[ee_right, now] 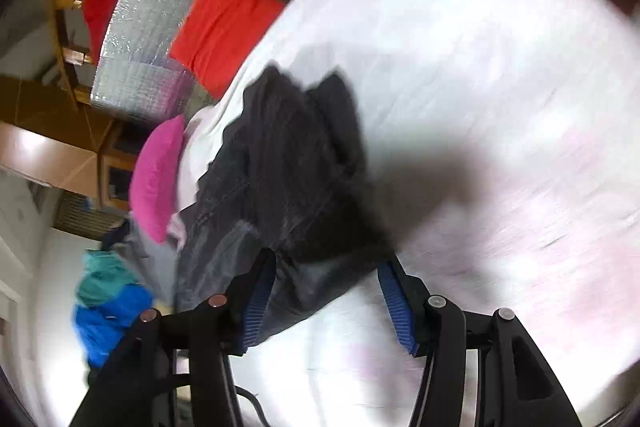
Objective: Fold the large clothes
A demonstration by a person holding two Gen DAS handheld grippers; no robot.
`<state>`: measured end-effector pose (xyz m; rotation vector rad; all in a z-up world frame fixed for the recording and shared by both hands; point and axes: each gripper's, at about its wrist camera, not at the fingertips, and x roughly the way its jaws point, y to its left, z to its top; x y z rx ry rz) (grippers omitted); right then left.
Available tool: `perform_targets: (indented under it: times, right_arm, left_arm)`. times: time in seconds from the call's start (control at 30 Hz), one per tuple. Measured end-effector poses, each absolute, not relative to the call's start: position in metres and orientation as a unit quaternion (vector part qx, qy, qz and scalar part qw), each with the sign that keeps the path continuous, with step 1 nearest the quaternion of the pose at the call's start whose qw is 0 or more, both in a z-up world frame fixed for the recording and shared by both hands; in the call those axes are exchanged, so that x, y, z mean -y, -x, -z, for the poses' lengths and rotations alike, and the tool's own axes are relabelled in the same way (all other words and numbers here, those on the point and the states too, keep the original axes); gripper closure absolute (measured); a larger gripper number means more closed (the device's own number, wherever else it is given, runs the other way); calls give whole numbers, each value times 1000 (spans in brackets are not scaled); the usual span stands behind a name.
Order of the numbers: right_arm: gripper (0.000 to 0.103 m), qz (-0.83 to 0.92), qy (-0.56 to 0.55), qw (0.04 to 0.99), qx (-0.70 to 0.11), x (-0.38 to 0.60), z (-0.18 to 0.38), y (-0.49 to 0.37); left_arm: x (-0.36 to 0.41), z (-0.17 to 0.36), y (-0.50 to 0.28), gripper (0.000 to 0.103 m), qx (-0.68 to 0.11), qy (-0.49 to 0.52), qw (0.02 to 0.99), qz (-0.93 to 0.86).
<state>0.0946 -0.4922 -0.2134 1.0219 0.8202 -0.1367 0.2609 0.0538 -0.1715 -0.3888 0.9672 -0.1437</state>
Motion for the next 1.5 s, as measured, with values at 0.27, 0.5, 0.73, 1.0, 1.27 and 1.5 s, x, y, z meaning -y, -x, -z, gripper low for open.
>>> perform_targets:
  times: [0.27, 0.5, 0.73, 1.0, 1.27, 1.5]
  right_arm:
    - [37, 95, -435, 825, -350, 518, 186, -158]
    - [38, 95, -414, 788, -446, 520, 234, -231]
    - [79, 109, -352, 827, -424, 506, 211, -233]
    - [75, 155, -357, 830, -399, 510, 228, -236]
    - [42, 147, -400, 826, -368, 524, 209, -196]
    - [37, 133, -438, 815, -355, 540, 213, -172]
  left_arm:
    - [-11, 185, -343, 28, -507, 130, 848, 84]
    - [-1, 234, -365, 28, -550, 160, 812, 113]
    - [18, 235, -383, 67, -528, 159, 826, 117]
    - [30, 244, -396, 48, -521, 137, 838, 86]
    - [-1, 205, -361, 45, -473, 124, 868, 86]
    - [-31, 202, -341, 31, -469, 92, 873, 95]
